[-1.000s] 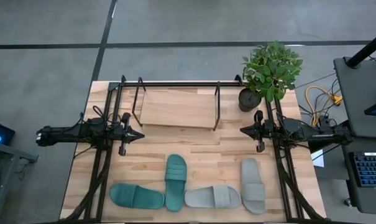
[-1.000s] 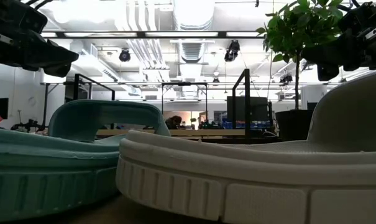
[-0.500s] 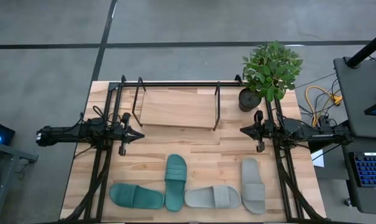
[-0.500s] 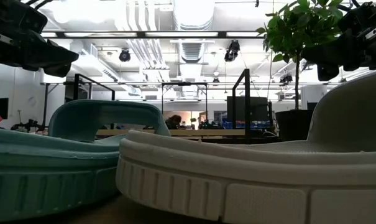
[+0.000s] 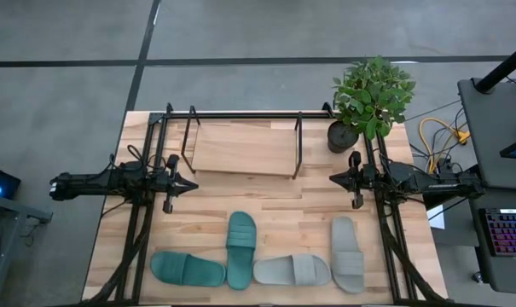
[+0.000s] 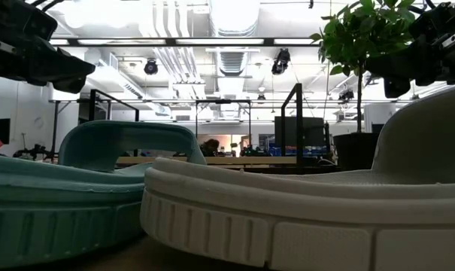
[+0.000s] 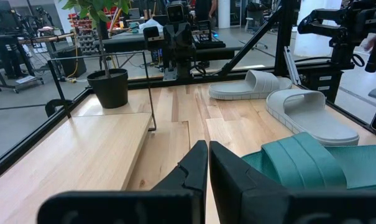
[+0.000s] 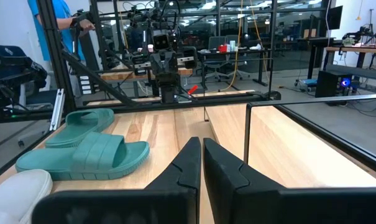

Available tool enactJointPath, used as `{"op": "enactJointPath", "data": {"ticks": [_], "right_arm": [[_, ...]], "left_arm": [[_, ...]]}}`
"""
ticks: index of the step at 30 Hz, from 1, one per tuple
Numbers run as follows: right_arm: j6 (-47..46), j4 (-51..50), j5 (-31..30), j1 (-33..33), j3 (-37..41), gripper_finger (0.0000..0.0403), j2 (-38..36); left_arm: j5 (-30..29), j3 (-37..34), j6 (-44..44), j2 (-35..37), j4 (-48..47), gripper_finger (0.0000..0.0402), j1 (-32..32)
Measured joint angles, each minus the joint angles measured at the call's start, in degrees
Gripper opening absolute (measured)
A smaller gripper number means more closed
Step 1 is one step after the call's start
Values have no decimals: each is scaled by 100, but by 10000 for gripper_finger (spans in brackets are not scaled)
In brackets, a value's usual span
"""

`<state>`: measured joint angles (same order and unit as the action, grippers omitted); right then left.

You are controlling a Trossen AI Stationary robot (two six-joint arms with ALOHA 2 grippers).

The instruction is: Pick and place slides into the shelf

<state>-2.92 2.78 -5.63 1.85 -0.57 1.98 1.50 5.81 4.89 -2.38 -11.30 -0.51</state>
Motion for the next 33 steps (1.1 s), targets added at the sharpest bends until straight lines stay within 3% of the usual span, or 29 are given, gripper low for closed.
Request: {"op": "enactJointPath", "data": {"ticks": [16,22,27,33], "right_arm": [[-7,1,0,0,1,9,-2],[-267,820,58,0,0,9,0],[7,2041,986,2,-3,16,4],[858,2203,865,2,-3,52,9]], "left_arm": [[-2,4,0,-1,346,0,1],[-31,4,3,-114,1932,0,0],[-26,19,205,-680,2921,0,2],[-11,249,610,-1845,3460,0,0]]}}
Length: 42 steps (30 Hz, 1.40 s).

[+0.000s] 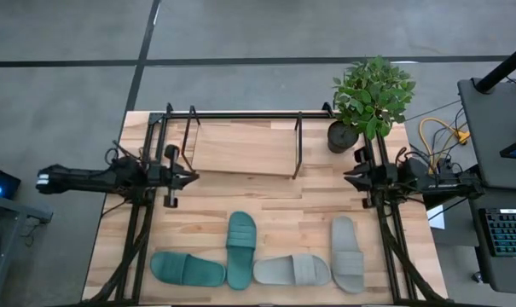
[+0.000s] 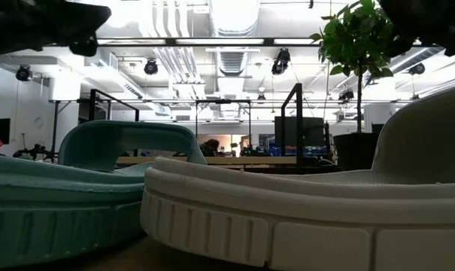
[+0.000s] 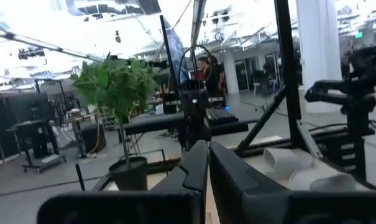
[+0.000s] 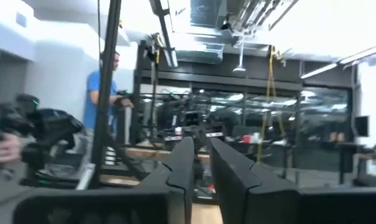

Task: Pick and place slides into the shelf
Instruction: Put the right grey slide on the shelf

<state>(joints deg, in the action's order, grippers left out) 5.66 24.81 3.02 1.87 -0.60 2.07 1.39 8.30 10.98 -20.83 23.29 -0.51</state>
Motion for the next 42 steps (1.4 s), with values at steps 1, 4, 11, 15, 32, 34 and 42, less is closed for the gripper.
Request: {"op": "enactJointPath", "data": {"ticks": [1,4,11,15,32,34,42], "right_arm": [[65,6,-12,0,0,60,0],[138,73,-11,0,-4,90,2],[-348,54,35,2,-450,165,373],[-561,62,870,49,-1002,185,943],[-461,-3986,1623,961,-4362,173,3910],[-712,-4583,1622,1064,-4690,174,4170],[-2310,-6675,1642,1426,-5529,171,5070]], "left_arm": [[0,51,11,-188,187,0,0],[7,202,37,-645,631,15,2],[66,757,-9,-1578,984,101,1],[278,1072,-85,-1870,981,132,-2],[434,1180,-313,-1781,1185,144,2],[435,1153,-313,-1744,1167,144,2],[435,1133,-196,-1741,1169,144,2]]}}
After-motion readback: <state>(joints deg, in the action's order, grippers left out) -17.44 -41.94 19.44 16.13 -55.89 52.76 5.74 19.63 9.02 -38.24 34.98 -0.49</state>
